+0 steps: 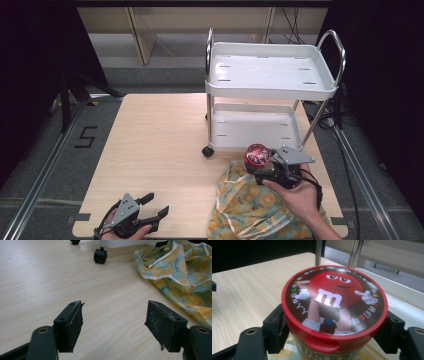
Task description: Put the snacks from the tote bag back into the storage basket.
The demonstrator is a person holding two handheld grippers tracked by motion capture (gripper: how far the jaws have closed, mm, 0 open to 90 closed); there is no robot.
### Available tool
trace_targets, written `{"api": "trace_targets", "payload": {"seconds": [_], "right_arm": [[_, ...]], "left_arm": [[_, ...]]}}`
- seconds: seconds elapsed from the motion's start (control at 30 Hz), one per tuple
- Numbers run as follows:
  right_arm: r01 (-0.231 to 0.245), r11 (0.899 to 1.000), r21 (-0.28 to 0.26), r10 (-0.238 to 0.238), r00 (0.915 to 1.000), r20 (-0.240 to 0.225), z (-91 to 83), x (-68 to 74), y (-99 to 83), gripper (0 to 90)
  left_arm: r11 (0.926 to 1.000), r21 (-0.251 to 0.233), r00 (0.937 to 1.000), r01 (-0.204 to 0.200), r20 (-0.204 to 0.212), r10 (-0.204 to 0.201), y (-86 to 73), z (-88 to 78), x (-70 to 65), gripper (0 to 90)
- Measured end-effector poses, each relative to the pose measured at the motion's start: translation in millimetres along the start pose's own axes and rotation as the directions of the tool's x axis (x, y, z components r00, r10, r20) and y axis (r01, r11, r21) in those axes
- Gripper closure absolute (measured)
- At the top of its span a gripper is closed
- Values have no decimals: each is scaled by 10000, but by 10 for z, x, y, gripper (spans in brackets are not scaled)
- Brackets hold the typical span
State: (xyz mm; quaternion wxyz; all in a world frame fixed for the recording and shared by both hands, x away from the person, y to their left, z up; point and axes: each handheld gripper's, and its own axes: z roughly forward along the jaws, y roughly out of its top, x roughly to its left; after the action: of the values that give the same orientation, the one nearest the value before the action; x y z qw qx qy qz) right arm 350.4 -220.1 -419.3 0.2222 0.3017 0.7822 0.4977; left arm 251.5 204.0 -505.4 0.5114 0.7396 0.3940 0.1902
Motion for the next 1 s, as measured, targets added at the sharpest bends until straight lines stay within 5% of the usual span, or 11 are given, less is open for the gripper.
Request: {"api": "trace_targets", "payload": {"seconds": [1.0], "right_arm": [[-60, 9999, -81, 59, 10000, -20, 76, -10, 91, 264]], "left_arm": [[10000, 2, 10000, -13, 7, 13, -1, -2, 2, 289]]}}
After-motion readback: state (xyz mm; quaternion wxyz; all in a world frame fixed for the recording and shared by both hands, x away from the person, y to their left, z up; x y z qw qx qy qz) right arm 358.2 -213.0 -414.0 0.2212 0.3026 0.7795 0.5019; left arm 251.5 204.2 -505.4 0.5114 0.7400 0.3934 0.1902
